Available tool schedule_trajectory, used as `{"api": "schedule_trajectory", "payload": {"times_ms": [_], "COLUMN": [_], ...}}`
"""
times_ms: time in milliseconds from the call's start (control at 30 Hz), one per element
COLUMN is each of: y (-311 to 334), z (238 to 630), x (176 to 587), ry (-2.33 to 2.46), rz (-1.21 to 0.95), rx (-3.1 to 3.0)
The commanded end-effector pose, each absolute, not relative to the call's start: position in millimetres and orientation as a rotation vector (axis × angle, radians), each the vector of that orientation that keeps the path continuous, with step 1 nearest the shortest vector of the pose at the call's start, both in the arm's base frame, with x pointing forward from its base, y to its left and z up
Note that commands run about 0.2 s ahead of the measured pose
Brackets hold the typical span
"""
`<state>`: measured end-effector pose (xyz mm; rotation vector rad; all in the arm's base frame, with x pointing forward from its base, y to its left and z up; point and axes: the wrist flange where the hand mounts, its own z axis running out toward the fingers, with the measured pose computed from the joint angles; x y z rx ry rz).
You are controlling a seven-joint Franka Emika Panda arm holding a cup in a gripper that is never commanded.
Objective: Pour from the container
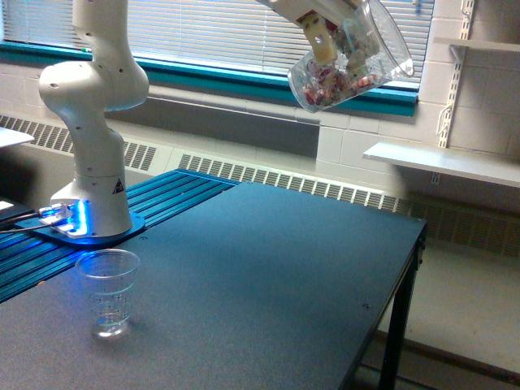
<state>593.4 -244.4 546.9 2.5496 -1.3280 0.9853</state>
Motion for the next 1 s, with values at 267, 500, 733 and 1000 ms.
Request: {"api": "schedule_trajectory", "payload": {"times_ms": [267, 500, 733, 1000], "y": [-251.3, -244.6, -240.2, -245.1], "z": [440.0, 396.2, 367.4, 379.1], "x": [553.6, 517.1, 477.1, 452.7], "ry": [-1.573, -1.639, -1.723, -1.821], "rz": [0.594, 0.431, 0.309, 0.337], "rx": [2.567, 2.552, 2.509, 2.445]}}
